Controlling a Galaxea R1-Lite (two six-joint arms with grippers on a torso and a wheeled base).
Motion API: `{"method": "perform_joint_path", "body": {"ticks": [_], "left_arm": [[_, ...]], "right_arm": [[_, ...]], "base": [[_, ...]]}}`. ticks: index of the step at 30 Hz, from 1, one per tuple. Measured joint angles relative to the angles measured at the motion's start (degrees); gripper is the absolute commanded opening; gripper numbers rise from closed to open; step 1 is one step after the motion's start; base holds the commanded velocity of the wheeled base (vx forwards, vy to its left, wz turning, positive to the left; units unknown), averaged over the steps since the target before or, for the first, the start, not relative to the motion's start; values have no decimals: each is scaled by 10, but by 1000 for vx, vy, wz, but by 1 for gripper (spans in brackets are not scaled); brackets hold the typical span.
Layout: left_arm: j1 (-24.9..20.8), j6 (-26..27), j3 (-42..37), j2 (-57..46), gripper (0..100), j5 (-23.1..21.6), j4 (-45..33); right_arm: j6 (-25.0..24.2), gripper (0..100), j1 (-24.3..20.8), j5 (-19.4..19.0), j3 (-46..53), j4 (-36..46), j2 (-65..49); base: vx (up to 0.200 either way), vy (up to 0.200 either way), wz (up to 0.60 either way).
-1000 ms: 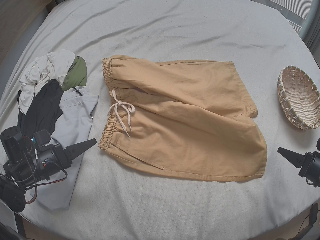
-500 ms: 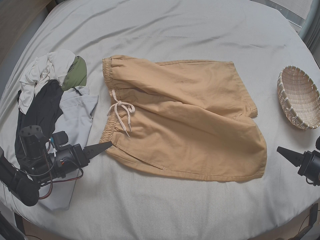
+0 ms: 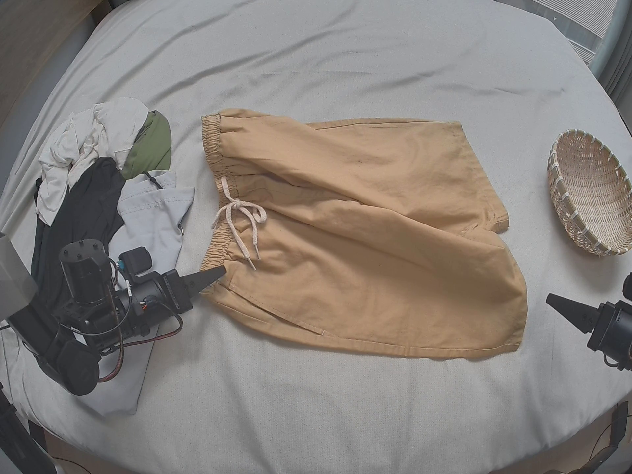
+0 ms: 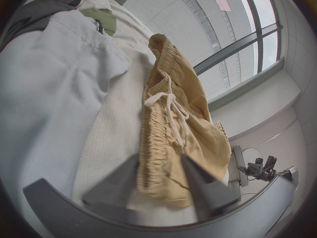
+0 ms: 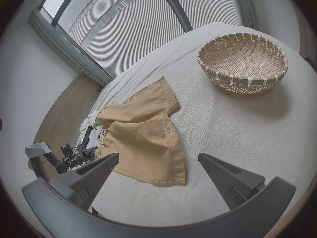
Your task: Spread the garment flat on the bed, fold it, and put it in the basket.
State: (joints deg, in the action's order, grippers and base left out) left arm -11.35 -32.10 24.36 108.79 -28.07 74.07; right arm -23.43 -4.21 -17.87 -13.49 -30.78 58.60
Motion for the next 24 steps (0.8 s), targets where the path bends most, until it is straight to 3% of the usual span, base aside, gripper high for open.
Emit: {"method": "perform_joint_path", "body": {"ticks": [10,24], "left_arm": [[0,-12,-36,-1,0,-3,38],[3,-25,-77,0,0,-2,119]], "right_arm": [[-2,100,-5,-14,29,-10,53],[18,100,-24,-32,74,-156,220]], "base": [[0,0,0],[0,0,0]]}}
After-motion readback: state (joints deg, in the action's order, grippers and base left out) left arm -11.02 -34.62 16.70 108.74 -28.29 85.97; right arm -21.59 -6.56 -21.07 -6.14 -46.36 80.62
